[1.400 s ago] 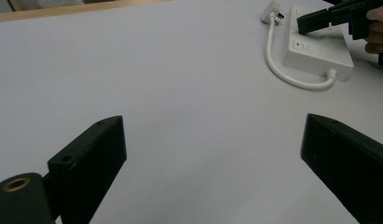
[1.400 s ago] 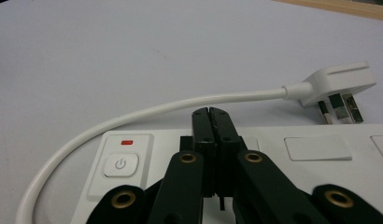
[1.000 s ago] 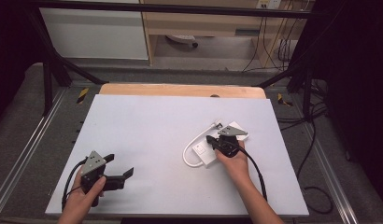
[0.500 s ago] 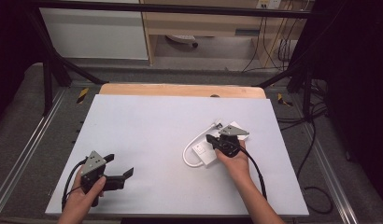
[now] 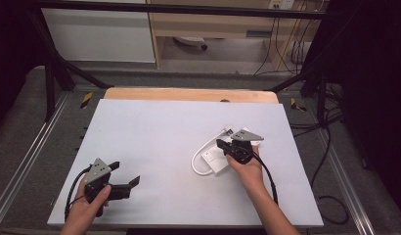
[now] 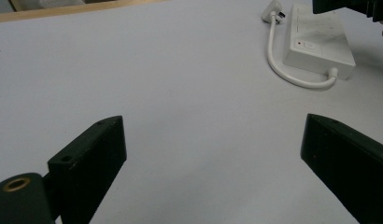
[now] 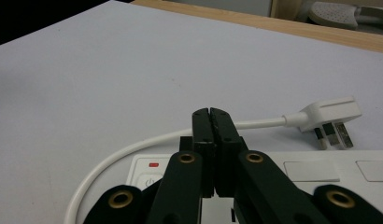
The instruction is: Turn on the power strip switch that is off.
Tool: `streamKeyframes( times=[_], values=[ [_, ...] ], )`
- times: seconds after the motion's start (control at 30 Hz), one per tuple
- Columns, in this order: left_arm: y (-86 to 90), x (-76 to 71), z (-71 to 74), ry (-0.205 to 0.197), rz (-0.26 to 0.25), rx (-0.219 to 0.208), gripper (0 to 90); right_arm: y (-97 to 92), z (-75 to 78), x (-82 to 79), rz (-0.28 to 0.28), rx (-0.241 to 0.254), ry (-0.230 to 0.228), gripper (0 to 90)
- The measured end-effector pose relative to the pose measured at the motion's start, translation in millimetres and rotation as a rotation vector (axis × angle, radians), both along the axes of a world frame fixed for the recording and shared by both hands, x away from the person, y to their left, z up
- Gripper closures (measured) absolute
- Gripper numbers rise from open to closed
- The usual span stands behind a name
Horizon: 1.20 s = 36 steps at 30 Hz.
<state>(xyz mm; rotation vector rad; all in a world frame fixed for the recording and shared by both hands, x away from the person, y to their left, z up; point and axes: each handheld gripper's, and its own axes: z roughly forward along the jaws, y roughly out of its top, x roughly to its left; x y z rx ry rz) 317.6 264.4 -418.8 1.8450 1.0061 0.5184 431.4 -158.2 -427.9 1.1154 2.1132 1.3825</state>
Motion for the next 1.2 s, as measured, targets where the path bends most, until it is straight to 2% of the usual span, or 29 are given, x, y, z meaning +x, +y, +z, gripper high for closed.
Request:
streamKeyframes(
  times=[0.63,0.93,1.2],
  values=[
    [0.2,0.0,0.1,-0.001,0.001,-0.001,7.0,-5.3,18.6,-4.4,0.003,0.024,-0.018,79.6],
    [0.0,0.0,-0.1,0.0,0.001,-0.001,7.0,-6.4,26.1,-8.2,0.0,0.013,-0.035,72.6],
    [0.6,0.1,-0.1,-0.001,0.002,-0.001,7.0,-10.6,30.8,-9.9,-0.014,0.04,-0.044,63.5]
  ],
)
